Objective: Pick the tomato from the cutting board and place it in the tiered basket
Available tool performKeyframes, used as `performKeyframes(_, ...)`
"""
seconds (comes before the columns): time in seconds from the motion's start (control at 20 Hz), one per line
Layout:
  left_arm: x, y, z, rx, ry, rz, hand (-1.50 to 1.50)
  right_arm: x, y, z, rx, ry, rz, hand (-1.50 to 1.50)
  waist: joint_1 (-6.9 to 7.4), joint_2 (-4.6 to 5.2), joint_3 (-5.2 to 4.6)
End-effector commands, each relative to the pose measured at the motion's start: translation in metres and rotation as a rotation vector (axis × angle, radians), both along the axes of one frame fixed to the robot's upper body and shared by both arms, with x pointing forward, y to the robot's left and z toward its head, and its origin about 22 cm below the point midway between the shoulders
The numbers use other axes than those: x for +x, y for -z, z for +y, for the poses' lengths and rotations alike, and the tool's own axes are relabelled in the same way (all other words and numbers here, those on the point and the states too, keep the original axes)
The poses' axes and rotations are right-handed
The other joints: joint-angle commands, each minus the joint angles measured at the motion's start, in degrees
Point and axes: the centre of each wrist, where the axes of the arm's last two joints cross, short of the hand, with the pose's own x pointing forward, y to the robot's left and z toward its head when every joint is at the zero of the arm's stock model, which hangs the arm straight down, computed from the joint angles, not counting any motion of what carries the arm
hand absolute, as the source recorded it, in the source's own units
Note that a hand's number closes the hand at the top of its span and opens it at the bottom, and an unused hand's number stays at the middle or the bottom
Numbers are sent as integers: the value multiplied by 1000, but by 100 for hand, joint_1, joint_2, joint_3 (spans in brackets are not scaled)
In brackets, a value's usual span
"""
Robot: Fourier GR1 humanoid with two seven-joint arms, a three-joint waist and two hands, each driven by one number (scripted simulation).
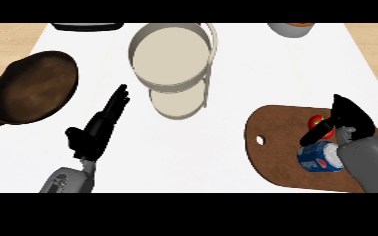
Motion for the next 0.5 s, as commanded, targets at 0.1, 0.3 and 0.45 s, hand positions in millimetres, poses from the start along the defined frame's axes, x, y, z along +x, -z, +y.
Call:
performKeyframes(0.1, -3, 6, -17, 6, 5, -9, 0, 1, -10, 7, -6, 96, 46, -150, -2, -2, 0)
performKeyframes(0.3, 7, -4, 7, 6, 12, 8, 0, -2, 33, 19, -4, 91, 47, -150, 14, 5, 2)
performKeyframes(0.45, -1, -13, 20, 20, 19, -8, 0, 7, 23, 0, 26, 81, -2, 150, 23, 4, 3)
